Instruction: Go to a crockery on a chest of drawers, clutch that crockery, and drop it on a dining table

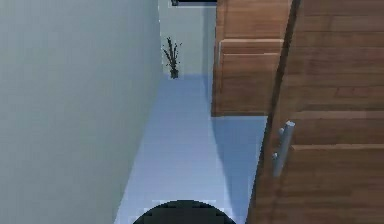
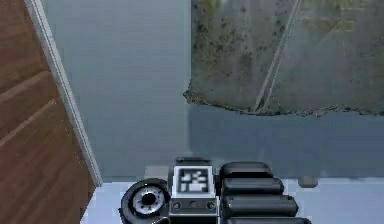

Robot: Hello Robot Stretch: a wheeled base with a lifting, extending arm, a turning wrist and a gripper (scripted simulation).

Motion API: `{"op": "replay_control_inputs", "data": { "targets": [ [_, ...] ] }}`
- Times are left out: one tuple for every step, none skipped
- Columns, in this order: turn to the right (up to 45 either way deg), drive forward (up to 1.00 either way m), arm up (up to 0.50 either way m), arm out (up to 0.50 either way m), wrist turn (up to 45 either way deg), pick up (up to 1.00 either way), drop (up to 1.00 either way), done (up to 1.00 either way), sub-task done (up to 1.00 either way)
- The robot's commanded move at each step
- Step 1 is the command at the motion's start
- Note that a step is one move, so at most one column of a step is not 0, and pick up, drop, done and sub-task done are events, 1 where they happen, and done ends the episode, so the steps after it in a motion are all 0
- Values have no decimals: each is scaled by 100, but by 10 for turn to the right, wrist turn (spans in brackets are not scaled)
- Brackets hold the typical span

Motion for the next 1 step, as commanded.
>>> {"op": "replay_control_inputs", "data": {
  "targets": [
    [-60,0,0,0,0,0,0,0,0]
  ]
}}
